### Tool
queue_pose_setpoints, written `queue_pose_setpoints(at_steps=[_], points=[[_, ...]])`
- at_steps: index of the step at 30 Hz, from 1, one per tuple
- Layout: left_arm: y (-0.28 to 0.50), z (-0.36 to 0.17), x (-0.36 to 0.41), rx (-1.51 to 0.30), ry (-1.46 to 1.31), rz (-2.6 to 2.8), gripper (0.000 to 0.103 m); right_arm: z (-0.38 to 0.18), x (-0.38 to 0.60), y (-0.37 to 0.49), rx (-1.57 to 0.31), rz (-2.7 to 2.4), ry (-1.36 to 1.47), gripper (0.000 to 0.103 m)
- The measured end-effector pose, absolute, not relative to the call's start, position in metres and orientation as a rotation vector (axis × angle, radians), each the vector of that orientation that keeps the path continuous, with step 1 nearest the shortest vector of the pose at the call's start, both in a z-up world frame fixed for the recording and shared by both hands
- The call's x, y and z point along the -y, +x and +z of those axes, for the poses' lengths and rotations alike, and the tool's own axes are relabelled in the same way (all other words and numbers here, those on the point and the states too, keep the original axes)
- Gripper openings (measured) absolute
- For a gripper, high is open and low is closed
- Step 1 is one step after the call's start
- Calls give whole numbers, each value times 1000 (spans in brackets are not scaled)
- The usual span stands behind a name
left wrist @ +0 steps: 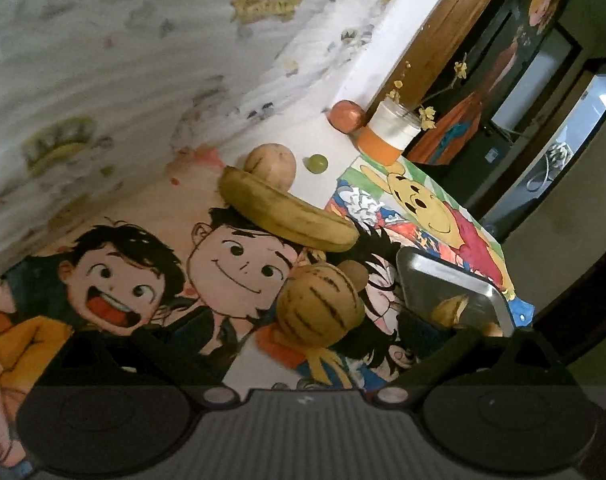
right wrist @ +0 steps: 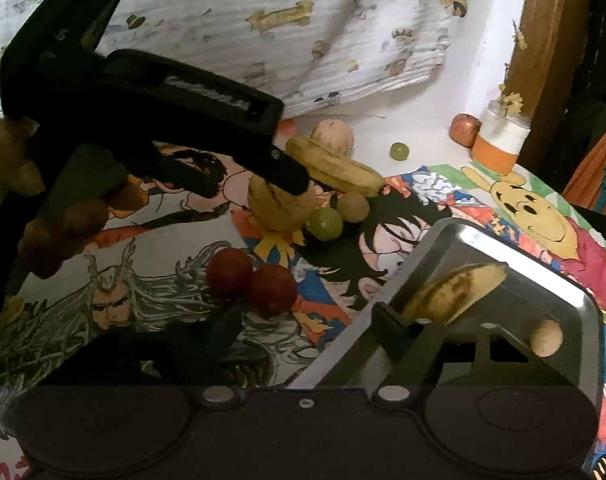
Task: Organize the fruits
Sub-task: 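Grasp the striped gourd with the left gripper while the right gripper grasps a red tomato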
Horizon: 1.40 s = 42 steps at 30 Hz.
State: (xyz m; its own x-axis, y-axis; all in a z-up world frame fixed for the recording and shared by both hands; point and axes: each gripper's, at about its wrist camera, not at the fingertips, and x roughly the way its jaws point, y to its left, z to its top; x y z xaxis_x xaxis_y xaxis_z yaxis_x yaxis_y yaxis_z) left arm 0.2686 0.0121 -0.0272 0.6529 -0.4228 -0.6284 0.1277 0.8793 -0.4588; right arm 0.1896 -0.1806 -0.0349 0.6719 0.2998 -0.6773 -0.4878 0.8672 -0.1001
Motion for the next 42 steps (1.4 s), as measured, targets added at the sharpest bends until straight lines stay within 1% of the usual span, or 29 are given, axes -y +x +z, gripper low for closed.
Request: queue_pose_setpoints(at_steps=[1,8,10,12,17,19,23,27,42], points=[[271,-28,-12,-808,-400,-329,94,-36,180,191,-707,452,-284,65],[280,-35,-9,-826,-403,-345,79,-37,175,196,-697,474,-270,58],[282,-37,-8,-835,-399,-346,71,-38,173,197,-699,485,-271,53],[284,-38,-7,-843,-399,-348,65,-39,171,197,-697,494,-274,51],[288,-39,-6,-839,-399,-353,63,-41,168,200,-698,515,-266,47],[289,-39,-6,-836,-396,-354,62,-41,168,201,-701,526,-258,44],[290,-40,-5,-832,-408,-364,55,-42,166,202,-699,543,-253,39],[291,-40,-3,-824,-402,-362,55,-43,166,204,-701,553,-241,35],[274,-38,-3,-803,-408,-324,54,-40,177,193,-692,515,-141,33]])
